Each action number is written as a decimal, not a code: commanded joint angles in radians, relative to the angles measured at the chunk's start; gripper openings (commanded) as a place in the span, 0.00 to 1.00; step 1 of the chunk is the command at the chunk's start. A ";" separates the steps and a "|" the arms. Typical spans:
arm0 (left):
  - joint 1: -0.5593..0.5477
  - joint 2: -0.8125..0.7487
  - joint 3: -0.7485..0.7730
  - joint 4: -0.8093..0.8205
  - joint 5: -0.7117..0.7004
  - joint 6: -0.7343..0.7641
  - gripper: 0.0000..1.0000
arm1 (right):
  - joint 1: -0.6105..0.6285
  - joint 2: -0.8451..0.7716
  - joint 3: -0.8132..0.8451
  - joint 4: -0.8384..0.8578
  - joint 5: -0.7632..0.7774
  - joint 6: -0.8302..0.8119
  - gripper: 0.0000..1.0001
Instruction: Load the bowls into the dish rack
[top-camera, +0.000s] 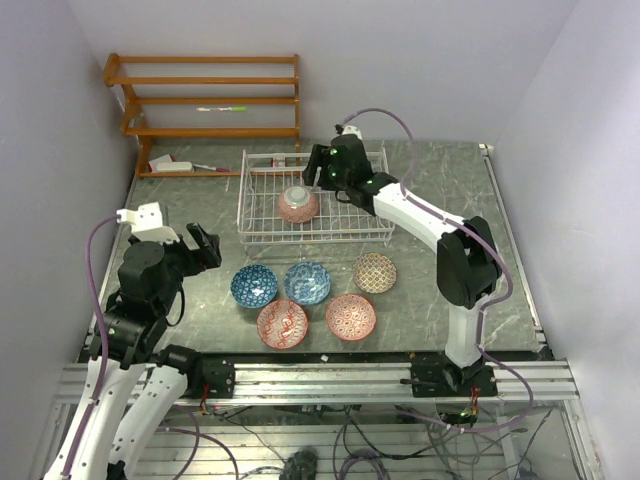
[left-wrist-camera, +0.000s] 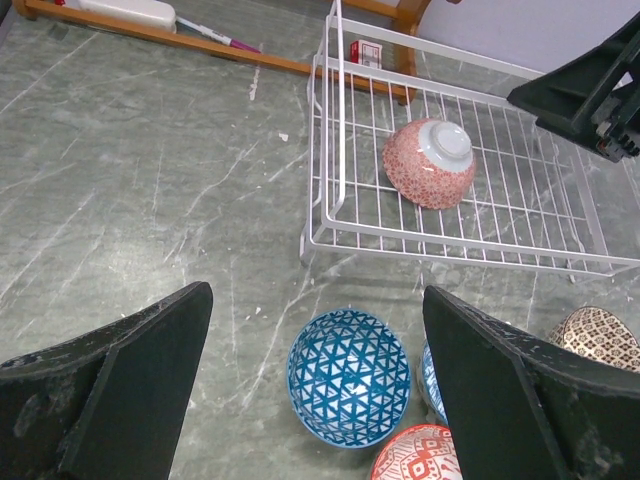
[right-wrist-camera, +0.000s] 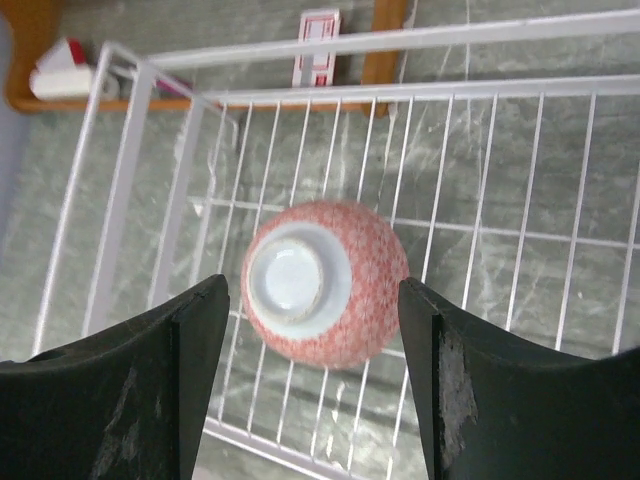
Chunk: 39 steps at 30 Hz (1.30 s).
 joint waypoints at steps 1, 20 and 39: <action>0.014 0.006 -0.005 0.037 0.027 0.005 0.98 | 0.055 -0.028 0.024 -0.190 0.117 -0.183 0.69; 0.019 0.005 -0.005 0.029 0.020 0.005 0.98 | 0.074 0.002 -0.062 -0.141 -0.024 -0.397 0.73; 0.024 0.009 -0.005 0.031 0.031 0.010 0.98 | 0.071 0.200 0.067 -0.008 -0.131 -0.463 0.72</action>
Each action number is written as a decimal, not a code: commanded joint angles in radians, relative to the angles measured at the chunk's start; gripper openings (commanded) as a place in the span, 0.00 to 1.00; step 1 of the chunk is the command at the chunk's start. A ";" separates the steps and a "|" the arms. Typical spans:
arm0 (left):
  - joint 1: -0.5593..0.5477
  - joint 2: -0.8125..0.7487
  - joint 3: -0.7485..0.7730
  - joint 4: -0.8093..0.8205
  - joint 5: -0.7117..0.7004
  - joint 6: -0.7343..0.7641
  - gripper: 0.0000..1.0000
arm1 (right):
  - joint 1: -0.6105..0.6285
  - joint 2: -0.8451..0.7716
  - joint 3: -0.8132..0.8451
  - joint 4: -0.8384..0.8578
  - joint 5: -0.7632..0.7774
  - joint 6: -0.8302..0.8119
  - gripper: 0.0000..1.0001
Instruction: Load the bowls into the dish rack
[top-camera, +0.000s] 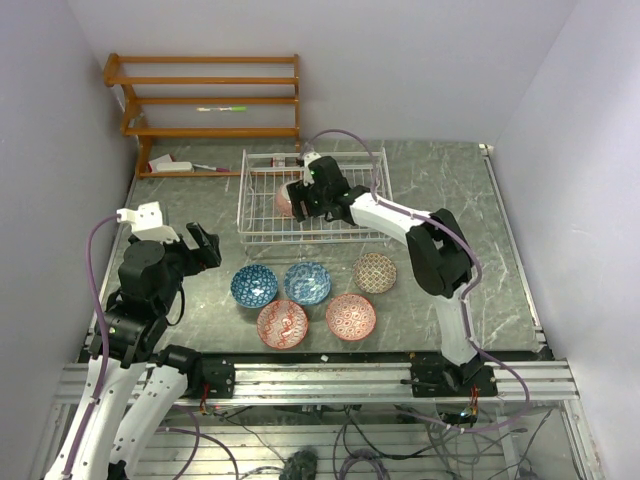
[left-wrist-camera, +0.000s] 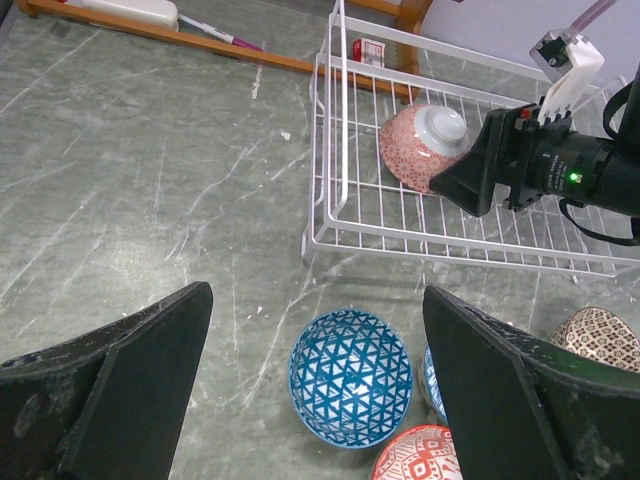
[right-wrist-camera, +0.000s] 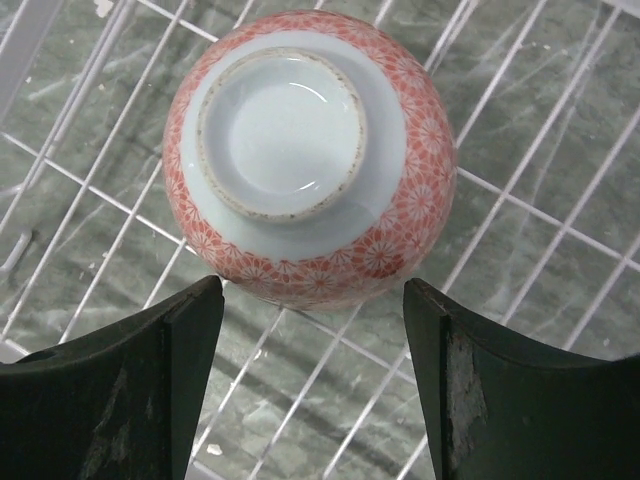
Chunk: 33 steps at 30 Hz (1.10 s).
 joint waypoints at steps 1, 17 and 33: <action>0.016 0.002 -0.006 0.031 0.025 0.009 0.97 | -0.002 0.036 0.036 0.084 -0.047 -0.028 0.72; 0.021 0.003 -0.008 0.035 0.043 0.011 0.98 | -0.001 0.131 0.137 0.206 -0.145 -0.077 0.69; 0.034 0.007 -0.009 0.040 0.063 0.014 0.97 | -0.001 0.271 0.250 0.288 -0.187 -0.007 0.68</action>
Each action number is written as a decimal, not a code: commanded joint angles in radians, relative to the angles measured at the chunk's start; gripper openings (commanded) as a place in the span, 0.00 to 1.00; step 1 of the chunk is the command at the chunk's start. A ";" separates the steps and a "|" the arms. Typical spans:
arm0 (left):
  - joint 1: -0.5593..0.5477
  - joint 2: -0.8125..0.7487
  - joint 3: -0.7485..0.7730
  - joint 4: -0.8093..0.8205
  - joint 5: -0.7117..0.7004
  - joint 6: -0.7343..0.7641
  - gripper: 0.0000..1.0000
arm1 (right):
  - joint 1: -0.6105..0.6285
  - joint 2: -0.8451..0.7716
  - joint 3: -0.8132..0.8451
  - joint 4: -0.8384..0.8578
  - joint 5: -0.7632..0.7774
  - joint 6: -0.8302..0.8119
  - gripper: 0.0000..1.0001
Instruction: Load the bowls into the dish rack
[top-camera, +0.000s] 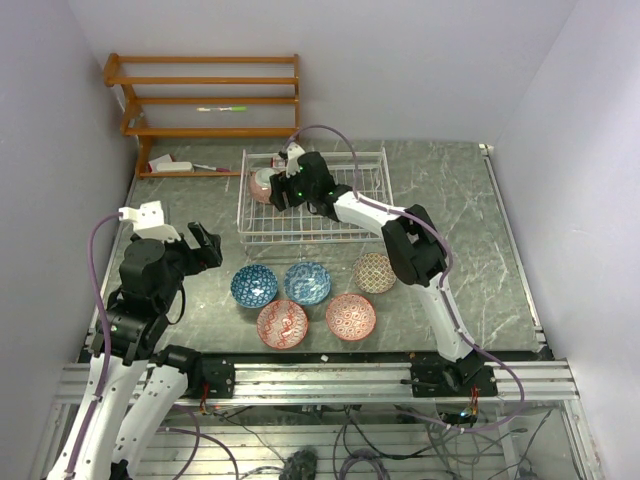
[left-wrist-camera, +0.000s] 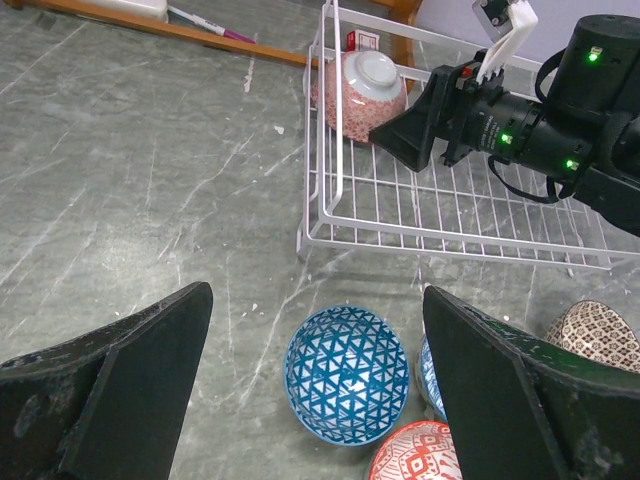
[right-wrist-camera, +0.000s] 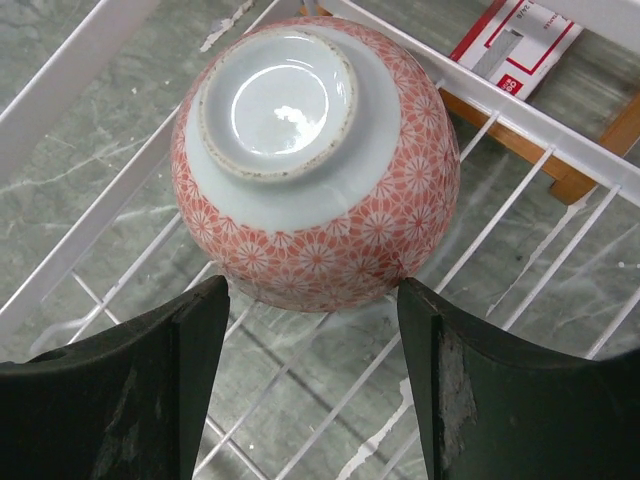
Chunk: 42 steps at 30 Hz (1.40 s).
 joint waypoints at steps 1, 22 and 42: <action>0.015 -0.002 -0.005 0.035 0.025 0.013 0.98 | -0.001 0.023 0.005 0.081 -0.029 0.032 0.68; 0.030 -0.002 -0.004 0.034 0.025 0.010 0.98 | 0.012 -0.291 -0.276 0.156 0.100 0.056 0.79; 0.036 0.007 -0.005 0.040 0.062 0.013 0.97 | 0.263 -0.959 -0.820 -0.568 0.745 0.454 0.74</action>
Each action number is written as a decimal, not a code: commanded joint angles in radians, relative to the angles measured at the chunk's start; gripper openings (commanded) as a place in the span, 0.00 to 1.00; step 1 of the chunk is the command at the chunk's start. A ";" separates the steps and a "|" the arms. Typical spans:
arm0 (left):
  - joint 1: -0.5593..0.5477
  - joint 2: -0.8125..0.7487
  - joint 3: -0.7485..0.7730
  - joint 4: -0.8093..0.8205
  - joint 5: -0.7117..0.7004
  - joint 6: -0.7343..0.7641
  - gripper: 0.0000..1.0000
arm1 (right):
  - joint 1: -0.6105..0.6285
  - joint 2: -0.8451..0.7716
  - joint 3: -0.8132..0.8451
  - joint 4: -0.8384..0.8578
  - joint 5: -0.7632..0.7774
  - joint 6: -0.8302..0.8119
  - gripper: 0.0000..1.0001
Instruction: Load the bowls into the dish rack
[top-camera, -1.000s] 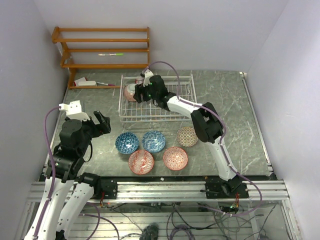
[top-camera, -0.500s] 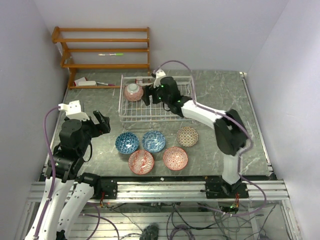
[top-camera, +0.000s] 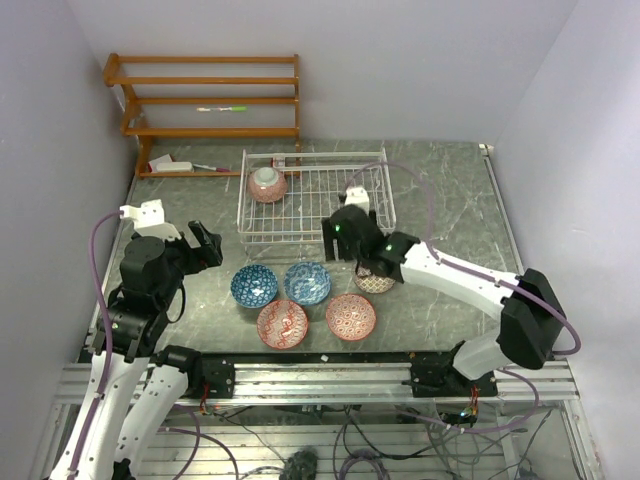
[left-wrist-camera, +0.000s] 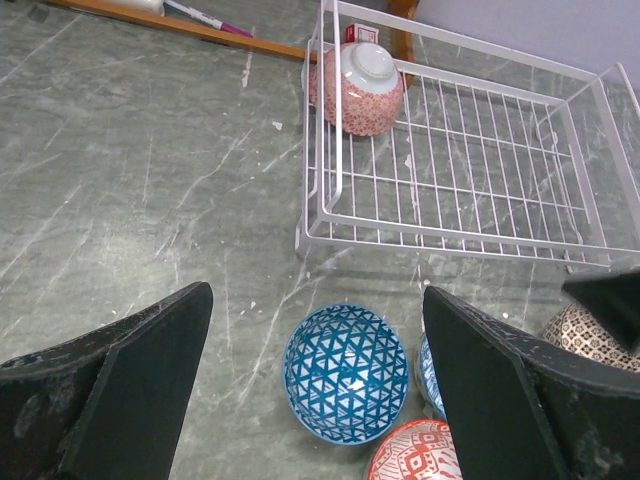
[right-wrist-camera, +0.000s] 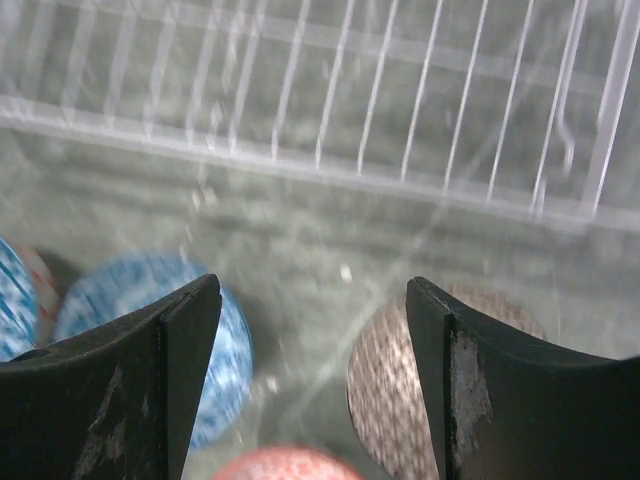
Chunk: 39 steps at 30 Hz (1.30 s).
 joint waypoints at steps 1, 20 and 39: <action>0.012 -0.003 -0.004 0.036 0.034 0.013 0.98 | 0.110 -0.083 -0.092 -0.250 0.182 0.165 0.74; 0.014 -0.005 -0.005 0.034 0.030 0.011 0.98 | 0.152 0.007 -0.222 -0.146 0.233 0.196 0.55; 0.014 -0.016 -0.008 0.030 0.027 0.008 0.98 | 0.094 0.058 -0.198 -0.163 0.232 0.187 0.00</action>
